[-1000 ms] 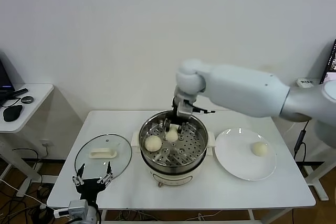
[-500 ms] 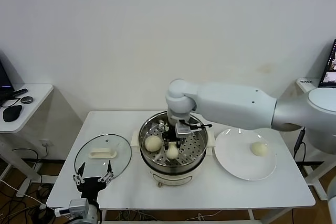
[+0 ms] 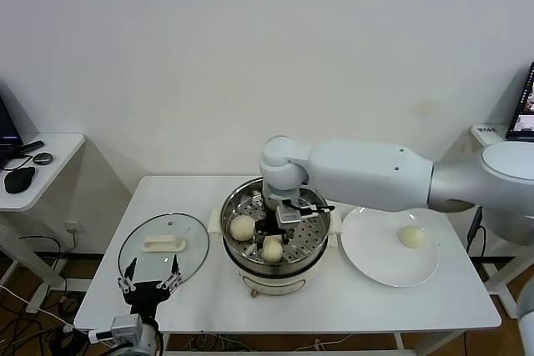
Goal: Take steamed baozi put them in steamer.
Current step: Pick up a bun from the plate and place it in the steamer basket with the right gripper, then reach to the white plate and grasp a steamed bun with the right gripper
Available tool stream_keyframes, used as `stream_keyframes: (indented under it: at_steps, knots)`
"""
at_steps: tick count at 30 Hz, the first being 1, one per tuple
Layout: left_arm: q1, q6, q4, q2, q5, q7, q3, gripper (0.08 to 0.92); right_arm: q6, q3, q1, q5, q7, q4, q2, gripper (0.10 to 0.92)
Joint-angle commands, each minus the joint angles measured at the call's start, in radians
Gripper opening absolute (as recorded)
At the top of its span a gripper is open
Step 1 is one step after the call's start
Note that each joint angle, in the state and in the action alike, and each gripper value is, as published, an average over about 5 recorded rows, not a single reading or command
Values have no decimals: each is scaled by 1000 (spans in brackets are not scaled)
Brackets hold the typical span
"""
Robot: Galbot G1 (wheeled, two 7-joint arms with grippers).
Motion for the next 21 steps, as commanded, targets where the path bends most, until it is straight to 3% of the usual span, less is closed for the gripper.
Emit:
stream_keyframes:
  at_steps: [1,6,10,16,21]
  knots:
    - [-5,0,15,-1,0,-1,4,823,-43,-26,56,72,5,46,-24,661]
    - [-5,0,13,-1,0,0,9,823,-77,-7,99,87,6,77,-80,791]
    - [2,1,5,1,-1,2,5,823,-172,17,159,164,6,115,-200,820]
    - [14,5,-16,3,-4,9,-6,823,-589,68,231,475,4,111,-427,823]
    - [29,8,-35,4,-3,13,-11,823,-853,205,108,553,0,-1,-593,823]
